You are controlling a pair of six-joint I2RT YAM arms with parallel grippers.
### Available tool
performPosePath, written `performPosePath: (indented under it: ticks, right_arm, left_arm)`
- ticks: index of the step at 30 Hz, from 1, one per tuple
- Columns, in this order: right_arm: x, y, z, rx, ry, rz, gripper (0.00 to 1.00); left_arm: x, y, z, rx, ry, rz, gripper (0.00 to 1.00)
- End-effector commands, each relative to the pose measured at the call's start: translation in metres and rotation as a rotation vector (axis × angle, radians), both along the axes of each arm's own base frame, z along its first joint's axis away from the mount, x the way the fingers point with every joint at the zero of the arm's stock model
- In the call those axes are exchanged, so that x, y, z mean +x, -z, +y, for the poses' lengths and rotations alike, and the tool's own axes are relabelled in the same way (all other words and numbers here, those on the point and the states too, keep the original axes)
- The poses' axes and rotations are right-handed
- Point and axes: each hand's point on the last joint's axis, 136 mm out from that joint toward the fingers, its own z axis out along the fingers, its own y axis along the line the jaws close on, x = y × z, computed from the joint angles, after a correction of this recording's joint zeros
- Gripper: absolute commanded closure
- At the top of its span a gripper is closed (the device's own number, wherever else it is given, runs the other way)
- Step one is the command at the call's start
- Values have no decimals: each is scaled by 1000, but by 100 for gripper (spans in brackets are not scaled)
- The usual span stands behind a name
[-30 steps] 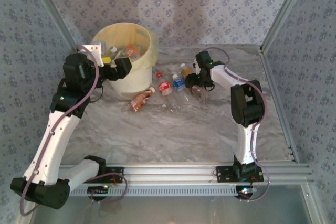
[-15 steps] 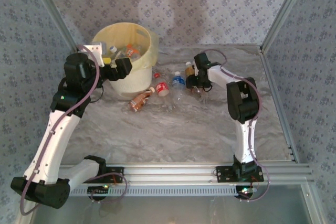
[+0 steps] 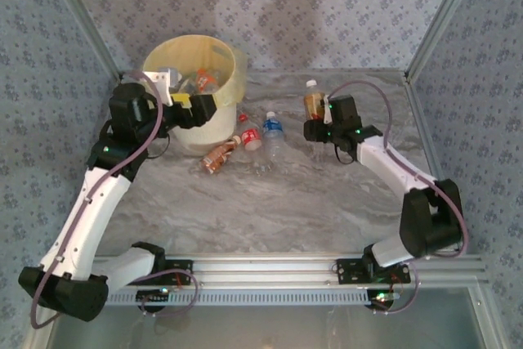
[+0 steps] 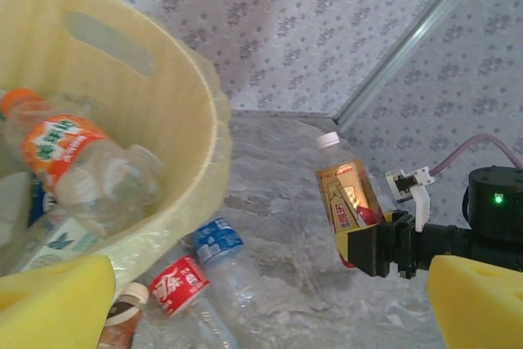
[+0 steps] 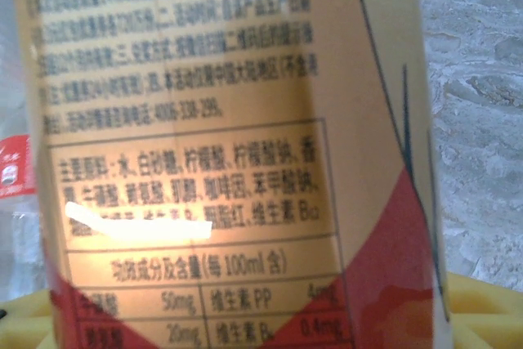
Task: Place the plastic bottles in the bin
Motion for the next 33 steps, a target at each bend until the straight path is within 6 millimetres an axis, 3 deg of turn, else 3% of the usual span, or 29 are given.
performPosePath:
  ticks: [1, 9, 16, 24, 33]
  right_arm:
    - [-12, -22, 16, 87, -55, -88, 48]
    - [-51, -59, 59, 176, -225, -198, 48]
    - [-64, -81, 101, 284, -308, -306, 49]
    - [-65, -94, 134, 385, -398, -319, 49]
    - [-70, -94, 163, 430, -496, -284, 49]
  left_arm:
    - [-4, -13, -20, -57, 83, -32, 2]
    - [6, 5, -71, -31, 179, 83, 2]
    - [22, 29, -106, 26, 166, 139, 2]
    - [35, 47, -126, -49, 167, 239, 2]
    - [46, 49, -129, -99, 127, 271, 8]
